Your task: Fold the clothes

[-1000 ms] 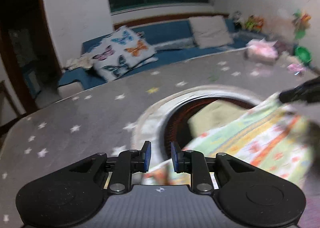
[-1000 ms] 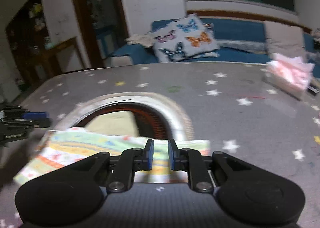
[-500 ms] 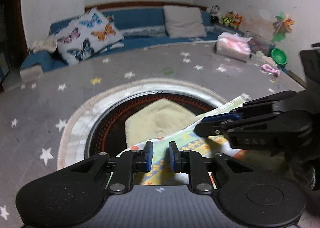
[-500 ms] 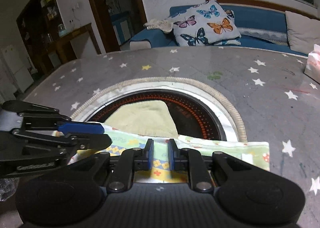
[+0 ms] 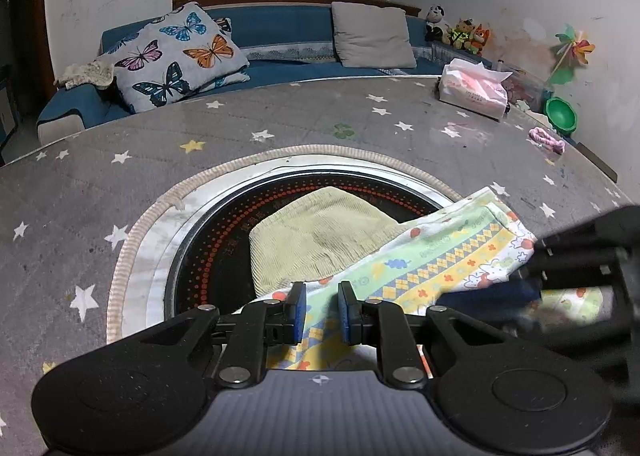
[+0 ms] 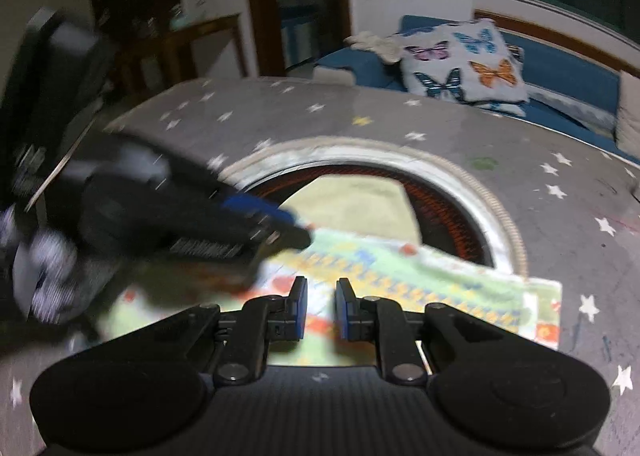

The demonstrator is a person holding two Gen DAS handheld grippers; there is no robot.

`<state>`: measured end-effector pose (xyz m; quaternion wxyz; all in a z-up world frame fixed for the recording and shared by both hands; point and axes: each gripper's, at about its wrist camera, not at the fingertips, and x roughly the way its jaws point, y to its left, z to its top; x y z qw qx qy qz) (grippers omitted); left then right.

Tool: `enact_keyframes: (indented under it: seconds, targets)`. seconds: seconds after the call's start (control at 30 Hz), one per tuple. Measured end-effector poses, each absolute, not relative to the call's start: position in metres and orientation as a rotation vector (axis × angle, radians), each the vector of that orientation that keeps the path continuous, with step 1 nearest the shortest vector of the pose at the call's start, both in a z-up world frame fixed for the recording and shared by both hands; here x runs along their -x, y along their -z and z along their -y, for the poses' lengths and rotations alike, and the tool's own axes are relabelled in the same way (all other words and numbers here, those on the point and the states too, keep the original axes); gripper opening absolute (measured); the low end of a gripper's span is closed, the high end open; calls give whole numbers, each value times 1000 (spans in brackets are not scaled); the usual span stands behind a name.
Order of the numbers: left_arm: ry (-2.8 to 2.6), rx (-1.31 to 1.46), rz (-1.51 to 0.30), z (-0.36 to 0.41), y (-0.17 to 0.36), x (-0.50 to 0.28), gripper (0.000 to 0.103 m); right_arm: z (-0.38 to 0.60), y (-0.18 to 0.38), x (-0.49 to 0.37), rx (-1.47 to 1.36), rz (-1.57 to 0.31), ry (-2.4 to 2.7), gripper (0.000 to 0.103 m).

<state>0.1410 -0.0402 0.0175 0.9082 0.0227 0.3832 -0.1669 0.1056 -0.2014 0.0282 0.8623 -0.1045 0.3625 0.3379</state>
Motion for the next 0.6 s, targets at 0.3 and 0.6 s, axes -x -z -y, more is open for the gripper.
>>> enact_keyframes:
  seconds: [0.3, 0.6]
  targets:
    - [330, -54, -784, 42, -17, -139, 19, 202, -26, -50, 342, -733, -761, 15]
    - [316, -95, -673, 44, -40, -97, 19, 215, -36, -40, 284, -727, -758, 24]
